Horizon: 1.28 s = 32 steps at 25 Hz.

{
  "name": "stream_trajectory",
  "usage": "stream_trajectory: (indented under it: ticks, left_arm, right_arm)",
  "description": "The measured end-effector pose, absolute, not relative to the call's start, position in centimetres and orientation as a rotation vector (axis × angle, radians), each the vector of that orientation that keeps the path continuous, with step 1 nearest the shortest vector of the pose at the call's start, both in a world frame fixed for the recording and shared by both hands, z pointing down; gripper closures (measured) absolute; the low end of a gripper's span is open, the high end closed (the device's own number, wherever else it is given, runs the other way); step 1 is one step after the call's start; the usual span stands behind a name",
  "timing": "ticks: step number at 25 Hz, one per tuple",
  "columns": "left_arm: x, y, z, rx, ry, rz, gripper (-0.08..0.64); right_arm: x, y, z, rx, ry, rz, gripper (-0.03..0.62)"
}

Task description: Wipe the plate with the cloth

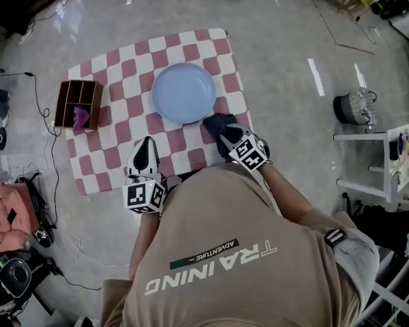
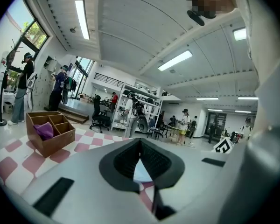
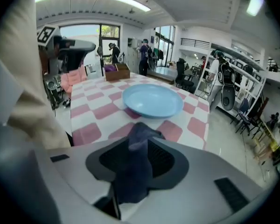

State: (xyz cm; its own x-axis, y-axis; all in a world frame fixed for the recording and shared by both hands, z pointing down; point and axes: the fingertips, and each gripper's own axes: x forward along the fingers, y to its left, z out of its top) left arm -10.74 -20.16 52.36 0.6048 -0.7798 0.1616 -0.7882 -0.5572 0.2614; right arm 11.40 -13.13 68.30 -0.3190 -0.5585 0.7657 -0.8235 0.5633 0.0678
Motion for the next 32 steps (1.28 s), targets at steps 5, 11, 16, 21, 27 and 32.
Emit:
stream_trajectory:
  ticks: [5, 11, 16, 21, 27, 32]
  left_arm:
    - [-10.8, -19.6, 53.3, 2.495, -1.273, 0.061, 0.546]
    - [-9.7, -20.0, 52.7, 2.510, -1.266, 0.046, 0.546]
    - [-9.4, -19.7, 52.1, 2.523, -1.281, 0.048, 0.545]
    - [-10.9, -19.9, 52.5, 2.480, -1.337, 0.055, 0.546]
    - [-10.3, -20.4, 52.2, 2.491, -1.322, 0.040, 0.546]
    - [-9.6, -20.3, 52.0, 2.507, -1.302, 0.034, 0.545]
  right_arm:
    - [12.4, -11.2, 69.9, 1.114, -1.969, 0.486, 0.362]
    - [12.9, -11.7, 70.0, 1.136, -1.965, 0.547, 0.240]
    - [13.3, -12.2, 72.9, 1.090, -1.914, 0.687, 0.216]
    - [13.2, -12.7, 73.1, 1.080, -1.939, 0.706, 0.210]
    - [13.3, -12.6, 73.4, 1.028, -1.900, 0.723, 0.236]
    - [12.9, -12.5, 72.8, 1.040, -1.942, 0.769, 0.461]
